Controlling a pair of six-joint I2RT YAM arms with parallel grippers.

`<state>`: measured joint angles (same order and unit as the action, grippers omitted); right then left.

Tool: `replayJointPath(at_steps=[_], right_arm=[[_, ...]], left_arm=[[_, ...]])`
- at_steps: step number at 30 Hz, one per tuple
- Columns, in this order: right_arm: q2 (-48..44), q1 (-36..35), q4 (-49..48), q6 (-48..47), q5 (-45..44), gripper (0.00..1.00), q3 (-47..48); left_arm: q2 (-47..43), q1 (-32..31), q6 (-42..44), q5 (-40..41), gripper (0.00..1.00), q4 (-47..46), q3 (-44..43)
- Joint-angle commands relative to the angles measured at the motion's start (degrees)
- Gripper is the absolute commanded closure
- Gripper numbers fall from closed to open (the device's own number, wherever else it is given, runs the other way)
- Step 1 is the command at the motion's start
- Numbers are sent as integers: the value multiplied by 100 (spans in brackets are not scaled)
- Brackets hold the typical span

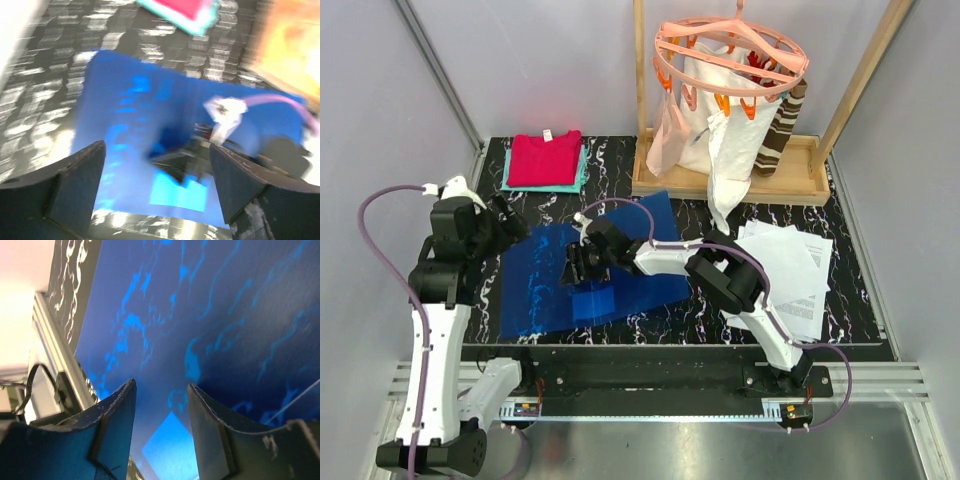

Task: Put the files into the folder

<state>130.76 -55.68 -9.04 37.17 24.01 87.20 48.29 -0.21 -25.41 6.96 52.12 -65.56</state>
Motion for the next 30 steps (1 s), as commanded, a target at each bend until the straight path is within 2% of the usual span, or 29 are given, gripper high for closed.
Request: replayJointPath(at_steps=[1, 2, 3, 4, 5, 6, 10, 16, 21, 26, 28, 30], right_arm=[[310, 57, 376, -140, -213, 46, 289], [266, 83, 376, -114, -186, 46, 245], [188, 101, 368, -96, -186, 46, 97], [-66, 171, 376, -78, -177, 45, 0], [-216, 206, 385, -26, -151, 45, -97], [-374, 233, 437, -25, -99, 45, -289], [-1497, 321, 499, -34, 42, 41, -826], [-2378, 645, 605, -16, -168, 35, -1643], [-2582, 1233, 596, -209, -817, 37, -2705], [-2415, 1411, 508, -535, -1389, 38, -3261], [-2380, 1420, 552, -614, -1645, 38, -3341], [-2432, 1402, 684, -623, -1646, 39, -3289]], left_arm=[[706, 12, -463, -2241, 17, -1113, 534], [908, 12, -517, -2400, 21, -1229, 718], [1319, 12, -579, -2288, 30, -1317, 790], [1454, 12, -631, -2035, 34, -1353, 816], [1551, 12, -693, -1588, 35, -1458, 956], [1586, 12, -789, -1523, 36, -1581, 1044], [1595, 3, -1123, -1443, 36, -2485, 1536], [2377, 12, -1616, -1198, 37, -2584, 2038], [2974, 12, -1608, -846, 35, -2531, 2249], [3186, 232, -1669, -424, 30, -2267, 2372], [3099, 223, -1722, -511, 29, -2337, 2434], [2994, 162, -1565, -992, 29, -2617, 2495]])
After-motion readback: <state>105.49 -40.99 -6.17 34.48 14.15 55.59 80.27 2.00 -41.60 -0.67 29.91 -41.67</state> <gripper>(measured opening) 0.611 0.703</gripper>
